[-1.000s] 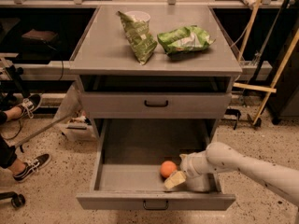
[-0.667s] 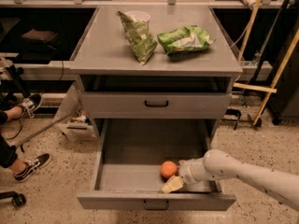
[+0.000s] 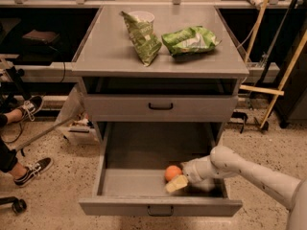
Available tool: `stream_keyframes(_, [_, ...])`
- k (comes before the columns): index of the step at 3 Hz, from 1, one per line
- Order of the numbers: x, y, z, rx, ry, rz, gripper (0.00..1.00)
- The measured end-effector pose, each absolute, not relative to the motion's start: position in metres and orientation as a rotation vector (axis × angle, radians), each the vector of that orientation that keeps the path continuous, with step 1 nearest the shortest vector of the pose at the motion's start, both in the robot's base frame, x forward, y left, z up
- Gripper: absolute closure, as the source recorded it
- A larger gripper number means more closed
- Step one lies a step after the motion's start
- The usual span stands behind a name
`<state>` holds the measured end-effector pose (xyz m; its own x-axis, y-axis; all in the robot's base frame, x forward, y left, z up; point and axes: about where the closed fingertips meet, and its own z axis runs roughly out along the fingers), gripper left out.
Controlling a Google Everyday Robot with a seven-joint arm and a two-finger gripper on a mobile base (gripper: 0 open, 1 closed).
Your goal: Pick orange from middle drawer and place on counter
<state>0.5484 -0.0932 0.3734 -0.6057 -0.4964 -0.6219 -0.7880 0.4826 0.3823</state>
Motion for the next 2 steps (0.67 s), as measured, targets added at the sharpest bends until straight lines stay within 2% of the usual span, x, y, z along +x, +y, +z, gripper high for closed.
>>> stream_keyframes(1, [0.5522, -0.0983, 0.3711, -1.043, 2.295, 1.004, 0.0])
stream_keyframes(2, [0.5522, -0.0983, 0.3712, -1.043, 2.295, 1.004, 0.0])
